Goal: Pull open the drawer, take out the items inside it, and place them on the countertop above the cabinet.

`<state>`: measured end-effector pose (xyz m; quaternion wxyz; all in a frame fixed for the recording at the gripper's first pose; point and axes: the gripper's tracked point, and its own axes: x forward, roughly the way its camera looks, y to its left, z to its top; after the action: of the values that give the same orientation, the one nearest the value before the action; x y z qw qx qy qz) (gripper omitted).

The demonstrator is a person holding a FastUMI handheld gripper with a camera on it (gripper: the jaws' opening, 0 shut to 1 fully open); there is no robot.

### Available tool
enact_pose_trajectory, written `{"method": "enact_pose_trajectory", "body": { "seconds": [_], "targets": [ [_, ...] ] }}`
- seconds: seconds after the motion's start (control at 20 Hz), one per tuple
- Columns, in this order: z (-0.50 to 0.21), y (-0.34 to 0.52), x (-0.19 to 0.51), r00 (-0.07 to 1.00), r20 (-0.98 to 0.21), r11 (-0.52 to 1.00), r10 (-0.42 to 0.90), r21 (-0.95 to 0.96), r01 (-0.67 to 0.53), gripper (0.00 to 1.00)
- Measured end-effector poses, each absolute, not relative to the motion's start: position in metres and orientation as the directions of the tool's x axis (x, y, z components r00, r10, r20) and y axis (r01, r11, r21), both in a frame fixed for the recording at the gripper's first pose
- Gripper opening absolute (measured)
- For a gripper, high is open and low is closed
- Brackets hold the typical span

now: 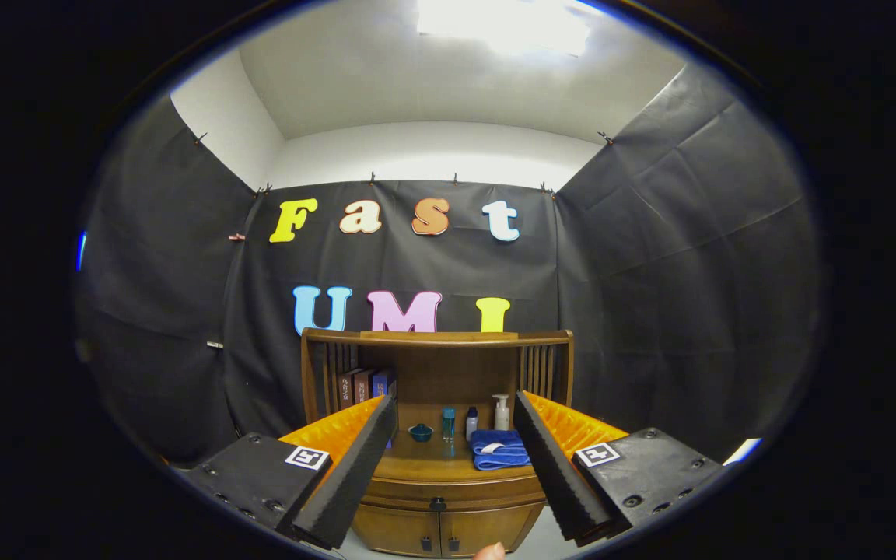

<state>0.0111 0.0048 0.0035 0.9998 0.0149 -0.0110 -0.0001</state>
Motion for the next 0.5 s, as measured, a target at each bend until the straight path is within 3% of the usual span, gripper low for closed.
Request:
{"method": "enact_pose_trajectory", "body": {
  "seconds": [0.5],
  "targets": [
    [-0.015,0.013,0.049,0.998,0.061,0.998,0.025,0.056,-0.028,0.99]
  ]
}}
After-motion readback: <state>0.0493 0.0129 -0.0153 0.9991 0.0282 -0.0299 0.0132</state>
